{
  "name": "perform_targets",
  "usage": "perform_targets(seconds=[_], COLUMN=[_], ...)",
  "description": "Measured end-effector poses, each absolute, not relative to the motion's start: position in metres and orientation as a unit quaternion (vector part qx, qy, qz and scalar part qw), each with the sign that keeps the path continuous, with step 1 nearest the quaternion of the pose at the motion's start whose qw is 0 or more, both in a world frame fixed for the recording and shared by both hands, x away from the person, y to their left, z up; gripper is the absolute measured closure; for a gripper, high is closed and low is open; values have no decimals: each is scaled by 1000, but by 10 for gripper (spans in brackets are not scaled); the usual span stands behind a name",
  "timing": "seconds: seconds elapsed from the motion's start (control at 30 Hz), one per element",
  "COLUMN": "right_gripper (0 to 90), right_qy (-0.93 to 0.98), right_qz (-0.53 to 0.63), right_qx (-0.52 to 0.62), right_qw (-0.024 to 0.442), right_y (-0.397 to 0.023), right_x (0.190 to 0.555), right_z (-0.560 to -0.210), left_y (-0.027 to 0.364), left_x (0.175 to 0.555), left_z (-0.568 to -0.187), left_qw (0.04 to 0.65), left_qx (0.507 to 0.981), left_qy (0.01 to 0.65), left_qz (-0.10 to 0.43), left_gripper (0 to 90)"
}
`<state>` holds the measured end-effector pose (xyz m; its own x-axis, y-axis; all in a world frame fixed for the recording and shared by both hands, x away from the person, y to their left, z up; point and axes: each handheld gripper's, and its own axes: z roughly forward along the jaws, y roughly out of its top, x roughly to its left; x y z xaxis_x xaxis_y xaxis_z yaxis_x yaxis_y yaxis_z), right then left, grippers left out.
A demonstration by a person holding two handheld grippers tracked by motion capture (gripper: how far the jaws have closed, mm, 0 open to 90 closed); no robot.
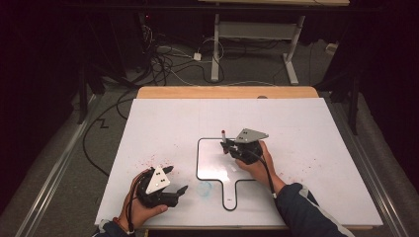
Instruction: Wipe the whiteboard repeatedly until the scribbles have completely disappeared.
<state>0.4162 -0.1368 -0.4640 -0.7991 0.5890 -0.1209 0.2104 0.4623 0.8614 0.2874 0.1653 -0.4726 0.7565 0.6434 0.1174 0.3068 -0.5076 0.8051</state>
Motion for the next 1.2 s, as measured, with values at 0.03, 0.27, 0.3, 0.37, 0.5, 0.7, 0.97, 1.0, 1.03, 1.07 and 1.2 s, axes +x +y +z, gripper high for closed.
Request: perform_targets(seconds=[0.03, 0.27, 0.3, 0.37, 0.5, 0.7, 0.97, 1.0, 1.03, 1.07, 1.2], right_gripper=[820, 821, 821, 821, 821, 821, 821, 821, 821, 821, 821], right_qy=[832, 829, 827, 822, 825, 831, 830, 830, 830, 829, 826], right_qz=[460, 440, 438, 442, 452, 451, 446, 448, 450, 451, 447], right_qx=[235, 255, 260, 270, 254, 234, 243, 243, 243, 248, 262], right_qw=[205, 233, 239, 236, 223, 226, 230, 225, 221, 217, 221], right_y=[-134, -152, -156, -162, -151, -143, -149, -147, -146, -144, -138], right_x=[414, 420, 422, 424, 415, 412, 416, 416, 418, 420, 433], right_z=[-464, -462, -462, -462, -464, -464, -463, -463, -463, -463, -463], left_y=[165, 166, 166, 165, 164, 165, 165, 165, 165, 165, 166], left_x=[287, 287, 287, 287, 287, 287, 288, 288, 288, 288, 289], left_z=[-473, -472, -473, -473, -473, -473, -473, -473, -474, -474, -474], left_qw=[408, 409, 408, 408, 407, 408, 407, 407, 407, 407, 409], left_qx=[844, 843, 843, 844, 845, 843, 844, 844, 844, 844, 842], left_qy=[281, 281, 282, 282, 280, 282, 283, 283, 283, 284, 288], left_qz=[206, 206, 206, 207, 206, 206, 205, 204, 204, 203, 202], left_gripper=[213, 213, 213, 213, 213, 213, 213, 213, 213, 213, 213])
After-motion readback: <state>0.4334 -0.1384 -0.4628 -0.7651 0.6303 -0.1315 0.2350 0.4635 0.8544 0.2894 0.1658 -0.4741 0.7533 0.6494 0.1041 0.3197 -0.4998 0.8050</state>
